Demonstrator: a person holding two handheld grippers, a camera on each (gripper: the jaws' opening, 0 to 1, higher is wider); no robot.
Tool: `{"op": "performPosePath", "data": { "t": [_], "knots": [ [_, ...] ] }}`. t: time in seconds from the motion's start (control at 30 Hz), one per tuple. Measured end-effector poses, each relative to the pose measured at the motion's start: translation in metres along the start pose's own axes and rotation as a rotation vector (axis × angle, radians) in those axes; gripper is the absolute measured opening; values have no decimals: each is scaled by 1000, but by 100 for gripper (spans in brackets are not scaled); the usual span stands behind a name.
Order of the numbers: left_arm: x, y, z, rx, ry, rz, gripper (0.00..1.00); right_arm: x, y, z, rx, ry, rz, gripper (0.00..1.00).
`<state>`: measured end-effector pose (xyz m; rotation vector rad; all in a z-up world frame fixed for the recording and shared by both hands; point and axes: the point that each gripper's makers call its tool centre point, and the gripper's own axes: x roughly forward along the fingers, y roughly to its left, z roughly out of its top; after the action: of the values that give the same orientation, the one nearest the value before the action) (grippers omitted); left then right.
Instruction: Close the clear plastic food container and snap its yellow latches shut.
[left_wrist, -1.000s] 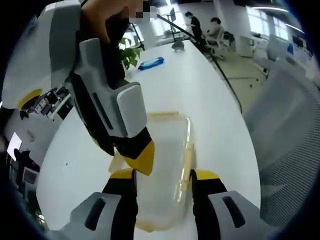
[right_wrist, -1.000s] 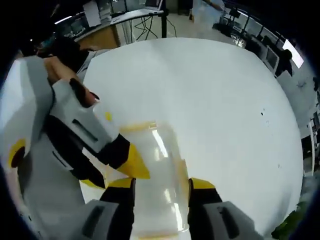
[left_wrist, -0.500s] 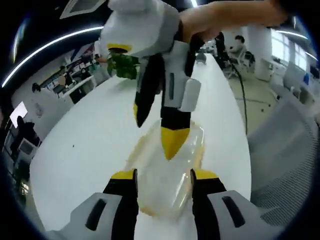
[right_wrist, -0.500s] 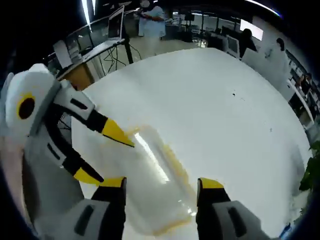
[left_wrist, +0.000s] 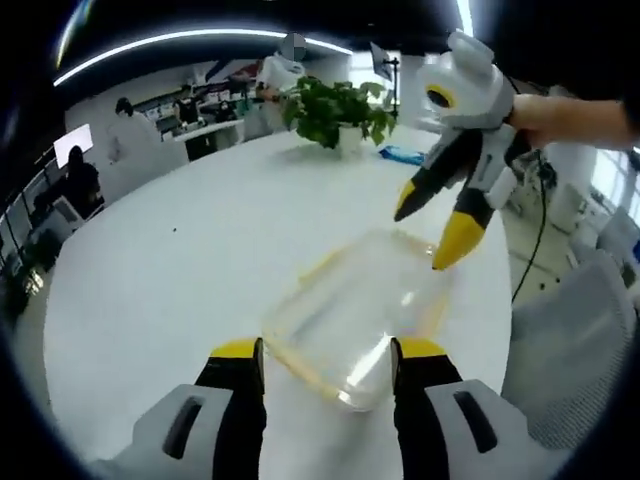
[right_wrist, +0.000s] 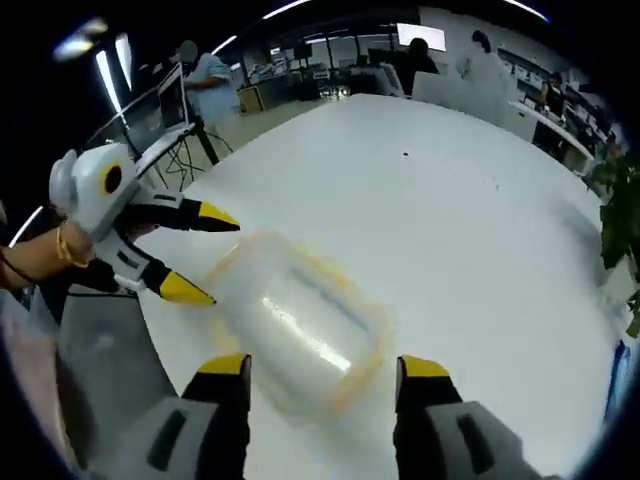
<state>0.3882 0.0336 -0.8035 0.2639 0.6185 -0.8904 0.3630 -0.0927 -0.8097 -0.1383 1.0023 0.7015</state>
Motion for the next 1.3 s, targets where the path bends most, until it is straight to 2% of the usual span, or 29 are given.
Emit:
{"op": "performPosePath", "data": {
  "t": [0.17, 0.27, 0.43, 0.5, 0.53, 0.6, 0.73, 1.3],
  "knots": [
    [1, 3, -4, -46, -4, 2, 50, 8, 6, -28, 51, 20, 27, 55],
    [2, 5, -5, -83, -2, 4, 51, 10, 7, -32, 66, 14, 27, 54],
    [3, 5, -9, -186, -10, -1, 52, 12, 9, -23, 116, -41, 43, 51],
    [3, 6, -12, -236, -19, 1, 52, 13, 10, -19, 131, -61, 45, 46],
    [4, 7, -13, -261, -24, 1, 52, 13, 13, -19, 128, -56, 64, 45],
    [3, 7, -14, -288, -35, -11, 49, 14, 13, -18, 135, -58, 57, 45],
    [3, 6, -13, -310, -52, -21, 40, 19, 17, -12, 137, -54, 60, 45],
    [-3, 52, -18, -384, -75, 36, 40, 46, 21, 24, 111, -50, 78, 44]
  ]
}}
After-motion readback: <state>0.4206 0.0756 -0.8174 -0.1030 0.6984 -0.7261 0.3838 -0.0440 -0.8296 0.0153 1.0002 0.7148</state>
